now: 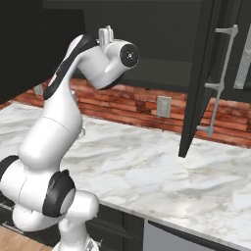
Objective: Move the bowls from the cabinet to the plates on the dining table.
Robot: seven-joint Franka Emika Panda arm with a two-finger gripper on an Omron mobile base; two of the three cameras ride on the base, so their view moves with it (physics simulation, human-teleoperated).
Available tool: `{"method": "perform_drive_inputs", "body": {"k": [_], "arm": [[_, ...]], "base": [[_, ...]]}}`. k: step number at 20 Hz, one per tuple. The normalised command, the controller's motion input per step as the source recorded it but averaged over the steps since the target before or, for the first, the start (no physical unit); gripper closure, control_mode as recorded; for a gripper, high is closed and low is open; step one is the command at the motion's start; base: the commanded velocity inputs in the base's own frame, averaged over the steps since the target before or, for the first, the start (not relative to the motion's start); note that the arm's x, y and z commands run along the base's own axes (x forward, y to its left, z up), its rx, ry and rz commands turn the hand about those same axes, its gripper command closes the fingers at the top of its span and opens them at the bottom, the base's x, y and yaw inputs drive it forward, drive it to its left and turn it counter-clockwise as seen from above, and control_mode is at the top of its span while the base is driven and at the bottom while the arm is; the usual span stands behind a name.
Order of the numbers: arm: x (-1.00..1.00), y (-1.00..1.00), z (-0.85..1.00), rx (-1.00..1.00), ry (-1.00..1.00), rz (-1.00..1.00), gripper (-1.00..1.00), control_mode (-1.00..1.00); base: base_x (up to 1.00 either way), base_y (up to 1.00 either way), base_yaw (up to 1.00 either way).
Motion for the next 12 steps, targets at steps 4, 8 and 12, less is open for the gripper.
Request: {"method": "perform_drive_inputs", "body": {"k": [4,8,12], "arm": [[0.38,0.0,0.0,0.0,0.0,0.0,-1.0,-1.0],[0.38,0.0,0.0,0.0,0.01,0.01,-1.0,-1.0],[0.36,0.0,-0.01,0.0,0.0,0.01,-1.0,-1.0]], "base": [[0.0,0.0,0.0],[0.0,0.0,0.0],[0.0,0.0,0.0]]}}
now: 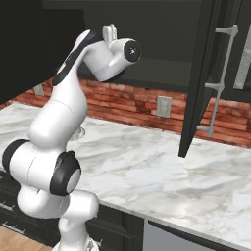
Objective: Move the bowls from the cabinet to the plates on the dining table.
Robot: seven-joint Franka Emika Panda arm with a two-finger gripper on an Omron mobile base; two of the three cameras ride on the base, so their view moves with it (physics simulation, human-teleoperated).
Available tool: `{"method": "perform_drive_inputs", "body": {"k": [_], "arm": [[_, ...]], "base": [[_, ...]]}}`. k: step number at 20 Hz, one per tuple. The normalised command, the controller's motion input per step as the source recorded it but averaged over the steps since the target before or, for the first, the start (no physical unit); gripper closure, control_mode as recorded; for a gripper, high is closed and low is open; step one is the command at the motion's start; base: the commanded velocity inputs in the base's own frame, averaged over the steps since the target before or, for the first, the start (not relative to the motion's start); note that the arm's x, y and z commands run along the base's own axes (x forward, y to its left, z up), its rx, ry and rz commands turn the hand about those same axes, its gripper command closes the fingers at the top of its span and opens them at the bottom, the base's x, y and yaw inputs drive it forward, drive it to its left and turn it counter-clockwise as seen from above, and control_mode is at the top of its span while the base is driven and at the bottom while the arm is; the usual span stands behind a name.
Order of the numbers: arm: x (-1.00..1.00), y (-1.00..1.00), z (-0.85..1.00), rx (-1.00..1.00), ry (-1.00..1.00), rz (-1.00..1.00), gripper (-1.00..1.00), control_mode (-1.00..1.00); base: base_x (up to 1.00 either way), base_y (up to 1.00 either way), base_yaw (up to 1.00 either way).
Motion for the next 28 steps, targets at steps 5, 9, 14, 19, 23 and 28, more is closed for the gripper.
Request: {"method": "perform_drive_inputs", "body": {"k": [5,9,14,19,23,28], "arm": [[0.35,0.0,-0.03,0.0,0.0,0.01,-1.0,-1.0],[0.32,0.0,-0.06,0.0,0.0,0.01,-1.0,-1.0],[0.33,0.02,-0.08,0.0,0.0,0.01,-1.0,-1.0],[0.35,0.05,-0.09,0.0,0.0,0.01,-1.0,-1.0],[0.36,0.03,-0.09,0.0,0.0,0.01,-1.0,-1.0],[0.25,0.04,-0.17,-0.01,0.0,0.01,1.0,-1.0]], "base": [[0.0,0.0,0.0],[0.0,0.0,0.0],[0.0,0.0,0.0],[0.0,0.0,0.0],[0.0,0.0,0.0],[0.0,0.0,0.0]]}}
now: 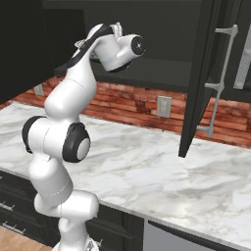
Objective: Move the bowls from the cabinet to the plates on the dining table.
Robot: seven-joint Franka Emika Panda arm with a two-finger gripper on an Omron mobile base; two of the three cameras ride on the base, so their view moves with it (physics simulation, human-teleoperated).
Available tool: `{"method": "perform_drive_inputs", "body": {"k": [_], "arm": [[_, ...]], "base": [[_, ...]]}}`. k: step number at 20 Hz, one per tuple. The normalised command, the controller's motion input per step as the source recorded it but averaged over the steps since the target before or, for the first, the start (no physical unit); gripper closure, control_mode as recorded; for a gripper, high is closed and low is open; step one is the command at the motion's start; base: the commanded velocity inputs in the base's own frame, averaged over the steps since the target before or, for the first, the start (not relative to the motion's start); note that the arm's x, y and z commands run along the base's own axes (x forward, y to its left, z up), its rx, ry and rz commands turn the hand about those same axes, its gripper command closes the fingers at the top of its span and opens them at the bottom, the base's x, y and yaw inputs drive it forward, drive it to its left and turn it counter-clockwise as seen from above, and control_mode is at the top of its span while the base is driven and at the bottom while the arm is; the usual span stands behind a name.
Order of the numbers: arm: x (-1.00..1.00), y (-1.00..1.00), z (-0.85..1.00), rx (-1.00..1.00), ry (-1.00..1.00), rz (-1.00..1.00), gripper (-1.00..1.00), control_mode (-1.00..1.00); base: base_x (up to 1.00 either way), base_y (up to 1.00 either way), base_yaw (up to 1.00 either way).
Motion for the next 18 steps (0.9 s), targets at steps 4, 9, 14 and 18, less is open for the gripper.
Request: {"method": "perform_drive_inputs", "body": {"k": [4,9,14,18], "arm": [[0.16,0.07,-0.22,-0.01,-0.02,0.01,1.0,-1.0],[0.05,0.15,-0.31,-0.03,-0.03,0.01,1.0,-1.0],[-0.15,0.19,-0.5,-0.06,-0.05,0.04,1.0,-1.0],[-0.28,0.1,-0.55,-0.06,-0.06,0.07,1.0,-1.0]], "base": [[0.0,0.0,0.0],[0.0,0.0,0.0],[0.0,0.0,0.0],[0.0,0.0,0.0]]}}
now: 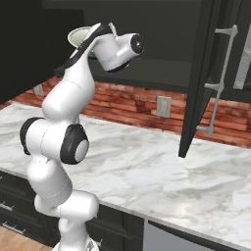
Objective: Move the bowls from the cabinet to the plates on the dining table.
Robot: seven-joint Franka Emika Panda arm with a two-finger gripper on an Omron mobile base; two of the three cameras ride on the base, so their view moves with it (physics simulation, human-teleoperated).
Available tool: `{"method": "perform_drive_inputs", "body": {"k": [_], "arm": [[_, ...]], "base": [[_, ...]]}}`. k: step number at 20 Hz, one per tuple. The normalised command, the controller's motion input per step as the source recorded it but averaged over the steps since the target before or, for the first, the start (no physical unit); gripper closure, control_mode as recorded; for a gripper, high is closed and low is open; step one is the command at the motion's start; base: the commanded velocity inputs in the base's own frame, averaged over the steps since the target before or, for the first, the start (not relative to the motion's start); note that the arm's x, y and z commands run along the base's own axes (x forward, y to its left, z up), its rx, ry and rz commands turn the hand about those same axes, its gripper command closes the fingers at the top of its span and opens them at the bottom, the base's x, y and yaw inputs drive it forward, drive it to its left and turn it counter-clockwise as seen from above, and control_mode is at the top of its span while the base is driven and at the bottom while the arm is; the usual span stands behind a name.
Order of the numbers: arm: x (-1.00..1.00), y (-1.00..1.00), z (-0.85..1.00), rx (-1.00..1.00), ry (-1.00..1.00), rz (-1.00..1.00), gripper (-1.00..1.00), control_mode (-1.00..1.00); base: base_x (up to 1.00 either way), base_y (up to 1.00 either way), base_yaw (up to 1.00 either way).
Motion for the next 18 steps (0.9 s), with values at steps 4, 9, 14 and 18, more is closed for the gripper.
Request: {"method": "perform_drive_inputs", "body": {"k": [4,9,14,18], "arm": [[-0.28,0.02,-0.11,-0.05,-0.11,0.06,1.0,-1.0],[-0.36,-0.23,0.15,0.0,-0.09,0.03,1.0,-1.0],[-0.46,-0.22,0.28,0.0,-0.04,0.01,1.0,-1.0],[-0.58,-0.24,0.16,0.0,0.01,0.0,1.0,-1.0]], "base": [[0.0,0.0,0.0],[0.0,0.0,0.0],[0.0,0.0,0.0],[0.0,0.0,0.0]]}}
